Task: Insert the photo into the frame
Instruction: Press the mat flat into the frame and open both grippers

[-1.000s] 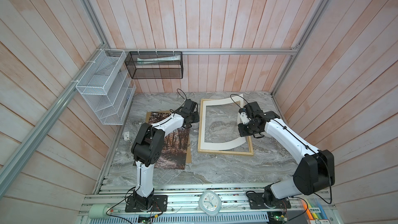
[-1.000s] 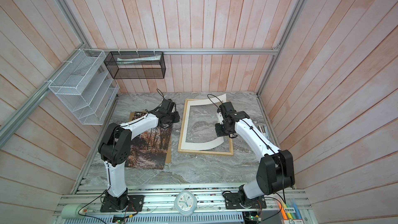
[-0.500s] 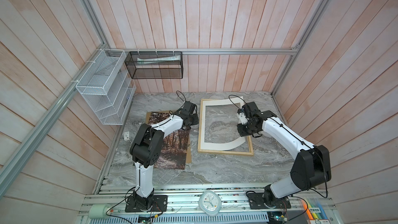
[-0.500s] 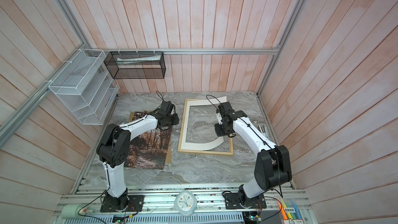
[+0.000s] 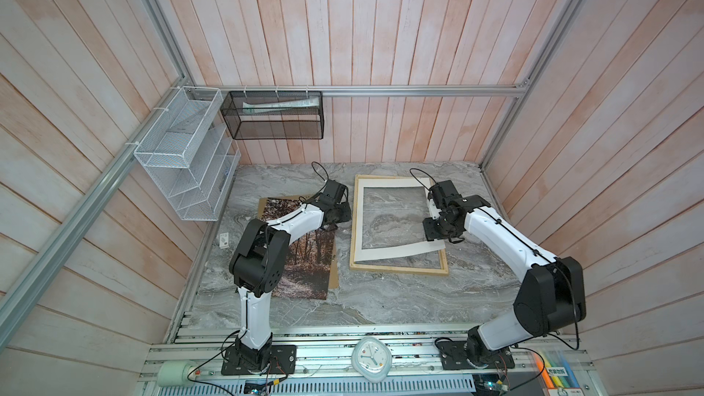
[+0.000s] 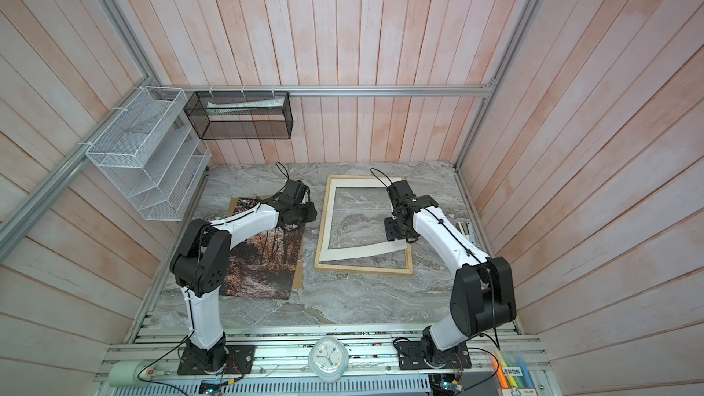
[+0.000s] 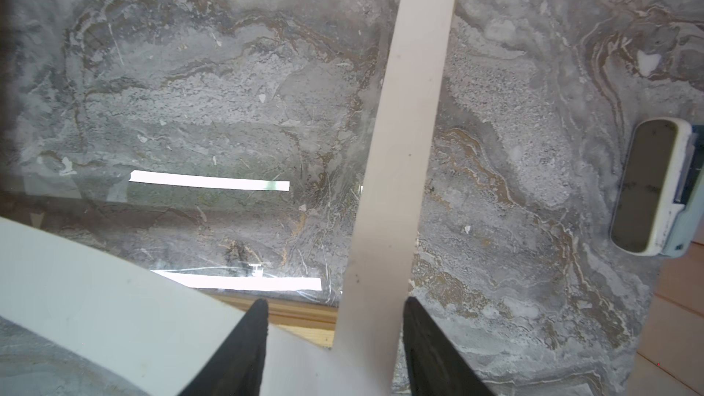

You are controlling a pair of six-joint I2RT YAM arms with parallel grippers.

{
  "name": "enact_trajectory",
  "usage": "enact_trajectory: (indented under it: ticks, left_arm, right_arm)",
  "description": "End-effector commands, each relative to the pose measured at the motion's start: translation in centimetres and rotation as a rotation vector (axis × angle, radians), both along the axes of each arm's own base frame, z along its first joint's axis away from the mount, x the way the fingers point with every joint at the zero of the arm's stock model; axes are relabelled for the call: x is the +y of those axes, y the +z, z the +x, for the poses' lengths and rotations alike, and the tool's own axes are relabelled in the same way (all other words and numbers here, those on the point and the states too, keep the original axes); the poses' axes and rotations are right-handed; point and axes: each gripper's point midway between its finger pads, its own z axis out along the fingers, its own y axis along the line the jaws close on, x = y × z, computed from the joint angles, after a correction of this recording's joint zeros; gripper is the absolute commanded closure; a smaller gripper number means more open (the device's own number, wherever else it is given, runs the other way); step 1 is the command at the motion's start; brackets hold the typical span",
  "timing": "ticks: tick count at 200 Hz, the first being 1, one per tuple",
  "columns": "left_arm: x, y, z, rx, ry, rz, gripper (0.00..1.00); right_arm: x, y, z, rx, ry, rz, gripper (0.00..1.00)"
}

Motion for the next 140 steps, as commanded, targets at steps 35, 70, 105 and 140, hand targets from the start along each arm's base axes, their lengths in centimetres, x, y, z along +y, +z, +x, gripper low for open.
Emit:
enact_trajectory:
  ticks: [35, 70, 105, 140]
  left_arm:
    - [0.1, 1.5, -0.1, -0.027, 0.003, -0.029, 0.59]
    - [-0.2, 1.7, 0.1, -0.029, -0.001, -0.037, 0.59]
    - [-0.1, 2.1, 0.1, -0.034, 0.004, -0.033, 0.56]
    - [0.3, 2.3, -0.3, -0.039, 0.004, -0.020, 0.51]
  right_arm:
    - [-2.4, 0.4, -0.4, -0.001, -0.099, -0.021, 0.39]
    - [-2.9, 1.1, -0.3, -0.022, -0.117, -0.019, 0.39]
    - [-2.9, 1.4, 0.1, -0.039, -0.123, -0.004, 0.39]
    - [-2.0, 1.3, 0.9, -0.049, -0.116, 0.045, 0.39]
